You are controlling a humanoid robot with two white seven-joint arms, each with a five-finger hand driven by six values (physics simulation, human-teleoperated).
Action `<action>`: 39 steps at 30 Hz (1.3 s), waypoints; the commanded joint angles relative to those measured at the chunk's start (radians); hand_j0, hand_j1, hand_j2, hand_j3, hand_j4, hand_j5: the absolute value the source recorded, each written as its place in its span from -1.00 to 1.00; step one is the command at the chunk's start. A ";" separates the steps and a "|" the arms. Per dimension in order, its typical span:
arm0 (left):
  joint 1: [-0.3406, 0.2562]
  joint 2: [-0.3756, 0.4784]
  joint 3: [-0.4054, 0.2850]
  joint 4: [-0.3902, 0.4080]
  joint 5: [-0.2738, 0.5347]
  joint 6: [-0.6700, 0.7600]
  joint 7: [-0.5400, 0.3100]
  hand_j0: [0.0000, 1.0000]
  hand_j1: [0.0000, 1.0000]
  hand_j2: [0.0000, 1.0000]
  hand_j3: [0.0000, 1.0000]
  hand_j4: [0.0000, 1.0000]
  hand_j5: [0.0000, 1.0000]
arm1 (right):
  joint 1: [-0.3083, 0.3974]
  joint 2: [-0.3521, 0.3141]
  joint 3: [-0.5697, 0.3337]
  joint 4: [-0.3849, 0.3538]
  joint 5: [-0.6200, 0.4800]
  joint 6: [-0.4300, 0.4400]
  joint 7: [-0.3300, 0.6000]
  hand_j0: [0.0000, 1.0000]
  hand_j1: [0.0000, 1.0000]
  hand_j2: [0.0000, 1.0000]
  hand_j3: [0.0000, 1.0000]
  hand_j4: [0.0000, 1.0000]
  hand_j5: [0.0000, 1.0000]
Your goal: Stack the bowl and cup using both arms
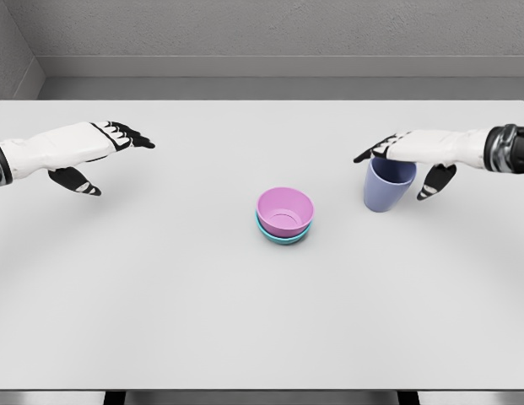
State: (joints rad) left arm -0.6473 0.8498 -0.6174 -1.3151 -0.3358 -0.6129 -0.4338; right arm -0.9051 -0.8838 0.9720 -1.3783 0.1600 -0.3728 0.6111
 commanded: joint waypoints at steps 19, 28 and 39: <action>0.000 0.003 -0.001 -0.004 -0.006 0.002 0.000 1.00 1.00 1.00 1.00 1.00 1.00 | -0.020 -0.001 -0.038 0.008 -0.001 0.006 0.000 0.28 0.28 0.28 0.28 0.28 0.28; 0.000 0.005 -0.001 -0.006 -0.006 0.002 0.000 1.00 1.00 1.00 1.00 1.00 1.00 | -0.032 0.002 -0.065 -0.005 0.007 0.006 0.000 0.28 0.28 0.28 0.28 0.28 0.28; 0.000 0.009 0.002 -0.003 -0.006 0.002 0.000 1.00 1.00 1.00 1.00 1.00 1.00 | -0.048 0.002 -0.102 -0.212 0.012 0.002 0.000 0.29 0.29 0.29 0.29 0.29 0.29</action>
State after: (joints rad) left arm -0.6473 0.8571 -0.6168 -1.3185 -0.3482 -0.6129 -0.4346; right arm -0.9526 -0.8823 0.8725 -1.5470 0.1759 -0.3724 0.6111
